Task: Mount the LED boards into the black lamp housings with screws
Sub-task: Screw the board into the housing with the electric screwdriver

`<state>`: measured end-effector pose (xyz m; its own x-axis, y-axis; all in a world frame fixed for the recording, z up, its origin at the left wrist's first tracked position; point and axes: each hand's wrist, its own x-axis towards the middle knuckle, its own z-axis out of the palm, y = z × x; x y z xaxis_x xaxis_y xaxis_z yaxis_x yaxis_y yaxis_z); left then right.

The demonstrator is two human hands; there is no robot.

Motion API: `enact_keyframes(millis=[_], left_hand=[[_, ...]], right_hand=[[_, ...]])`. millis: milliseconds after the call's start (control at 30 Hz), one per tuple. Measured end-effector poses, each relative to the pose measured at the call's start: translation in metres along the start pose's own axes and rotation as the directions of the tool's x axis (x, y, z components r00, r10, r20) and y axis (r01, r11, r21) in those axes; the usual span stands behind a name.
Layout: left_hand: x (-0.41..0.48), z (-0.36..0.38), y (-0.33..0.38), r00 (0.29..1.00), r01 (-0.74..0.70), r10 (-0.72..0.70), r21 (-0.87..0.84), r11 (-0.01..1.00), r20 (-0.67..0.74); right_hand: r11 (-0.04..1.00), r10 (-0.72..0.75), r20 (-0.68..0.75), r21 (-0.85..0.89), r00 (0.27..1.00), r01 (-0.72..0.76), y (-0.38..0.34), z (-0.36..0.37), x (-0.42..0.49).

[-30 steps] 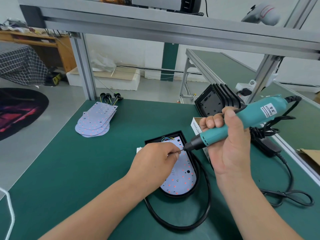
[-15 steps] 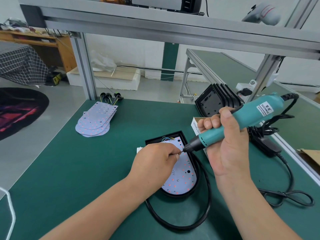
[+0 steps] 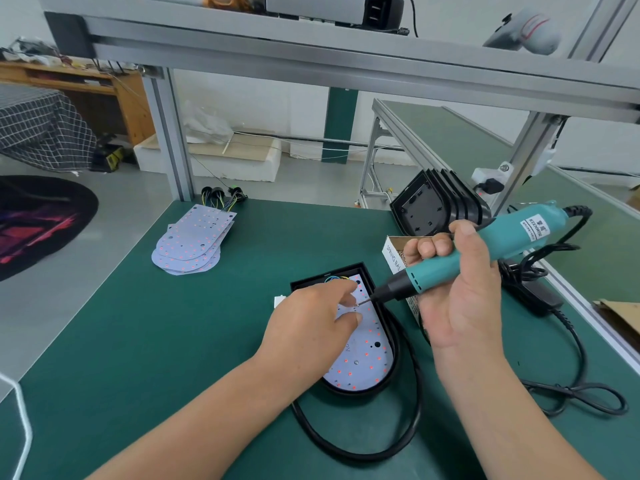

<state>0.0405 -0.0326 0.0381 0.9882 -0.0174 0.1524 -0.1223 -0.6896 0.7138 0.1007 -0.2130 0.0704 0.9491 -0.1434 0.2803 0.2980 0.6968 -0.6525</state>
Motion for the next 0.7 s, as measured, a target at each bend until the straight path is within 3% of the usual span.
enact_keyframes(millis=[133, 200, 300, 400, 567, 700], left_hand=[[0.001, -0.003, -0.002, 0.998, -0.027, 0.031, 0.077, 0.997, -0.058], [0.0, -0.004, -0.001, 0.995, -0.074, 0.09, 0.282, 0.957, -0.044], [-0.005, 0.003, 0.002, 0.961, -0.268, 0.263, 0.522, 0.81, 0.085], [-0.006, 0.011, 0.005, 0.92, -0.391, 0.33, 0.579, 0.715, 0.213], [-0.001, 0.009, 0.007, 0.905, -0.424, 0.321, 0.652, 0.629, 0.279], [-0.003, 0.009, 0.013, 0.903, -0.43, 0.272, 0.662, 0.615, 0.334]], right_hand=[[1.0, -0.02, -0.023, 0.018, 1.0, 0.021, -0.004, -0.001, 0.004], [0.999, -0.042, -0.031, 0.013, 0.999, 0.043, -0.006, -0.003, 0.007], [0.996, -0.084, -0.028, -0.031, 0.996, 0.084, -0.008, -0.003, 0.013], [0.988, -0.123, -0.015, -0.094, 0.992, 0.121, -0.003, 0.001, 0.018], [0.966, -0.159, 0.02, -0.201, 0.987, 0.159, 0.008, 0.005, 0.021], [0.961, -0.156, 0.025, -0.228, 0.987, 0.158, 0.015, 0.003, 0.022]])
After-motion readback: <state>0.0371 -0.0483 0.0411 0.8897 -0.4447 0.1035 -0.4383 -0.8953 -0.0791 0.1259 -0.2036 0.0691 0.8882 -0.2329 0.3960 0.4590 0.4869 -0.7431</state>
